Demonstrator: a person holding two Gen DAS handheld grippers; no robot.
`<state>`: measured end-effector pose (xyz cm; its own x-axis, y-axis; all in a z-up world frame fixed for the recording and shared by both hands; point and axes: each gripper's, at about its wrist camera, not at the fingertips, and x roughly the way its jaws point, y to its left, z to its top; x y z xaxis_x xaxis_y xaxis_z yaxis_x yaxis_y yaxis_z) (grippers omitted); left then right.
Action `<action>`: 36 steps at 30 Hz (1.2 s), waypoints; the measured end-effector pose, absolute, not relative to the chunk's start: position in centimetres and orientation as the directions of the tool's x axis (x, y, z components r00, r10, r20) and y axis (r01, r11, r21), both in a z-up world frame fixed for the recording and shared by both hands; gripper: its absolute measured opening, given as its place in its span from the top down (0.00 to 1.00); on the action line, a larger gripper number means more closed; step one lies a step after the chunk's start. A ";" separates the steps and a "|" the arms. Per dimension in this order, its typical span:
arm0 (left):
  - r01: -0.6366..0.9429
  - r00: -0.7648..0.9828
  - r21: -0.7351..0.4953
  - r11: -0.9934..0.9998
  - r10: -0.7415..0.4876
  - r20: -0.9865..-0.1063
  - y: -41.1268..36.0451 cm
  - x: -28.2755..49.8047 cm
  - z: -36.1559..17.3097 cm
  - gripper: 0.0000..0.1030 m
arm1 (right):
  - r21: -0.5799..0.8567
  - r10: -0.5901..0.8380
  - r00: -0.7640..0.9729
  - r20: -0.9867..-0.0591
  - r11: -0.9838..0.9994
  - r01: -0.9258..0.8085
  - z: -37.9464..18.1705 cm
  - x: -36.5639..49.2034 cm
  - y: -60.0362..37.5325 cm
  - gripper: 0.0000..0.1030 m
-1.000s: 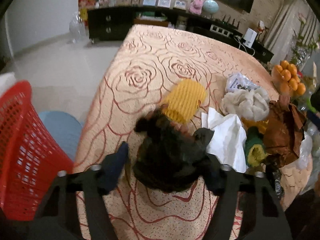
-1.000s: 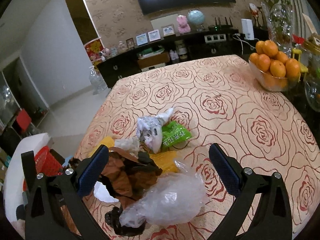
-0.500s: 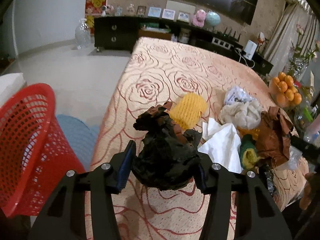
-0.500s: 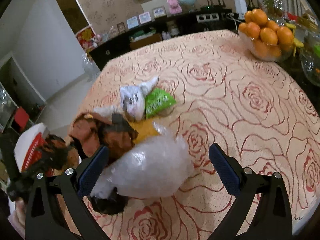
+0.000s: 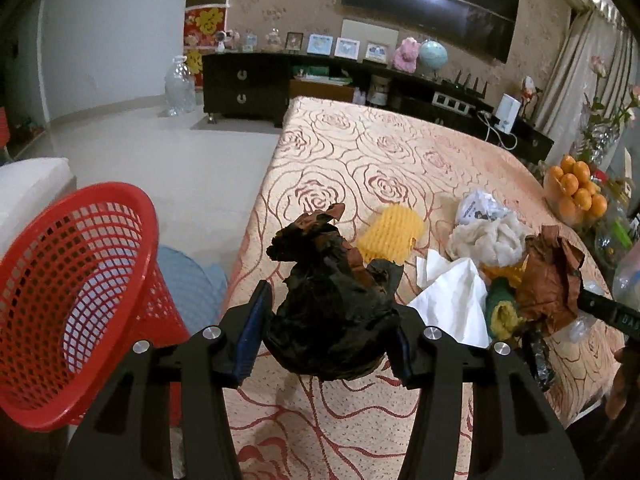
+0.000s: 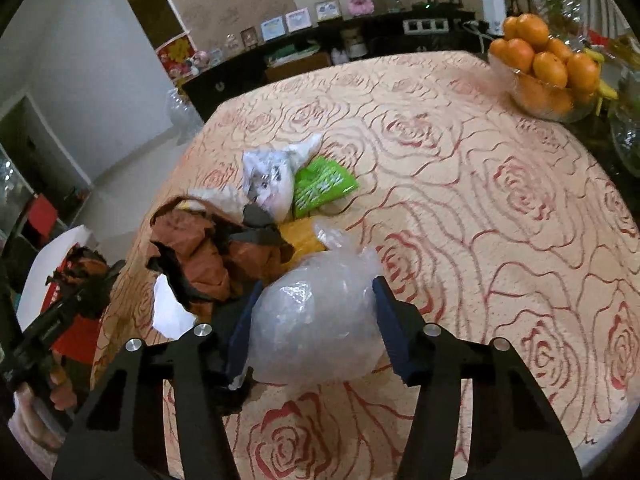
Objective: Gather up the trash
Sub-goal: 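Carry the black bag in the left tool and clear bag in the right tool to the basket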
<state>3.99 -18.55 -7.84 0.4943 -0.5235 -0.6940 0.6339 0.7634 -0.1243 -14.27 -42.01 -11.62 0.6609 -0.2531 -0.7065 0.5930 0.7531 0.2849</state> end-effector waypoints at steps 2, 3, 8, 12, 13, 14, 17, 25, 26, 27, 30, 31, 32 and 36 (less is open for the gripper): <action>0.635 0.506 -0.116 0.764 -0.525 -0.684 -18.4 3.8 -7.5 0.51 | 0.258 -0.307 0.658 -0.688 0.743 0.617 -10.8 -14.9 -42.1 0.49; 0.636 0.512 -0.113 0.763 -0.527 -0.678 -18.3 3.8 -7.3 0.51 | 0.242 -0.334 0.655 -0.678 0.740 0.628 -10.4 -15.1 -42.2 0.49; 0.640 0.539 -0.108 0.761 -0.544 -0.643 -17.8 3.4 -6.2 0.51 | 0.228 -0.431 0.673 -0.602 0.714 0.661 -8.4 -16.7 -42.5 0.49; 0.634 0.560 -0.099 0.767 -0.544 -0.625 -17.3 3.1 -5.5 0.51 | 0.242 -0.462 0.695 -0.550 0.709 0.662 -7.1 -17.5 -42.6 0.49; 0.630 0.568 -0.096 0.770 -0.543 -0.619 -17.0 3.0 -5.2 0.51 | 0.240 -0.465 0.702 -0.539 0.715 0.657 -6.8 -17.5 -42.5 0.49; 0.628 0.576 -0.094 0.773 -0.541 -0.613 -16.8 3.0 -4.9 0.51 | 0.235 -0.466 0.710 -0.528 0.723 0.649 -6.6 -17.5 -42.2 0.49; 0.619 0.598 -0.084 0.781 -0.538 -0.594 -15.9 2.9 -4.0 0.51 | 0.220 -0.461 0.727 -0.510 0.747 0.628 -6.1 -16.9 -41.6 0.49; 0.574 0.649 -0.077 0.815 -0.510 -0.564 -13.5 3.2 -2.4 0.51 | 0.186 -0.412 0.766 -0.493 0.810 0.556 -5.3 -13.9 -39.3 0.49; 0.566 0.655 -0.076 0.821 -0.504 -0.563 -13.1 3.3 -2.3 0.51 | 0.182 -0.403 0.771 -0.493 0.819 0.544 -5.2 -13.4 -39.0 0.49; 0.558 0.661 -0.076 0.827 -0.497 -0.562 -12.7 3.5 -2.2 0.51 | 0.180 -0.394 0.776 -0.493 0.826 0.534 -5.2 -12.9 -38.6 0.49; 0.529 0.683 -0.072 0.845 -0.475 -0.555 -11.5 3.9 -1.6 0.51 | 0.185 -0.357 0.790 -0.498 0.846 0.500 -5.2 -11.5 -37.6 0.49; 0.515 0.696 -0.066 0.854 -0.462 -0.549 -11.0 4.1 -1.3 0.51 | 0.185 -0.348 0.793 -0.500 0.852 0.490 -5.2 -11.0 -37.3 0.49; 0.503 0.708 -0.061 0.862 -0.452 -0.543 -10.6 4.3 -1.0 0.51 | 0.184 -0.337 0.796 -0.502 0.858 0.479 -5.1 -10.4 -37.0 0.49; 0.451 0.753 -0.042 0.892 -0.405 -0.519 -8.4 4.9 -0.1 0.51 | 0.185 -0.280 0.811 -0.514 0.887 0.423 -4.9 -7.7 -35.4 0.49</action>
